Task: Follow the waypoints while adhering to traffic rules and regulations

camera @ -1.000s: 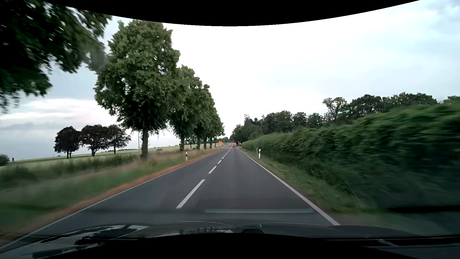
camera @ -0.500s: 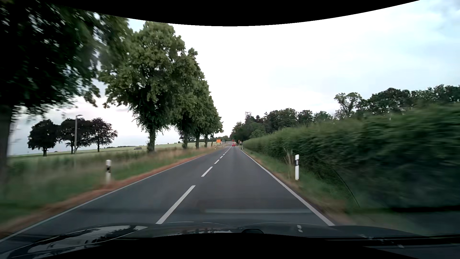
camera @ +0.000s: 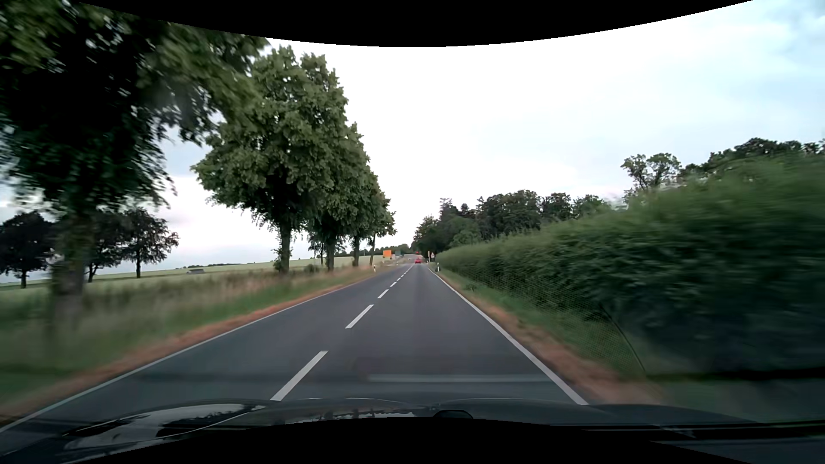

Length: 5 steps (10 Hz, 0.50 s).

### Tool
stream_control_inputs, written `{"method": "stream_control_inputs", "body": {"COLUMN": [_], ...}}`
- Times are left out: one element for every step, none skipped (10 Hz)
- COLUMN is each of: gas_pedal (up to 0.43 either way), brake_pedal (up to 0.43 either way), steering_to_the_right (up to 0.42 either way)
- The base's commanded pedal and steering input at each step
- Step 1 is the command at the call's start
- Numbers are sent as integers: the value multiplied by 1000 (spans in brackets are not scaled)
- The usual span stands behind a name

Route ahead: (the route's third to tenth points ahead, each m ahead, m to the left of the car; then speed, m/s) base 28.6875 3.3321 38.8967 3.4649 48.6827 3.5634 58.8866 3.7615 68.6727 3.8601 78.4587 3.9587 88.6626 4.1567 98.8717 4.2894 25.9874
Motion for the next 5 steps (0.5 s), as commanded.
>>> {"method": "stream_control_inputs", "body": {"gas_pedal": [0, 0, 0, 0, 0], "brake_pedal": [0, 0, 0, 0, 0], "steering_to_the_right": [-1, -1, -2, -2, -4]}}
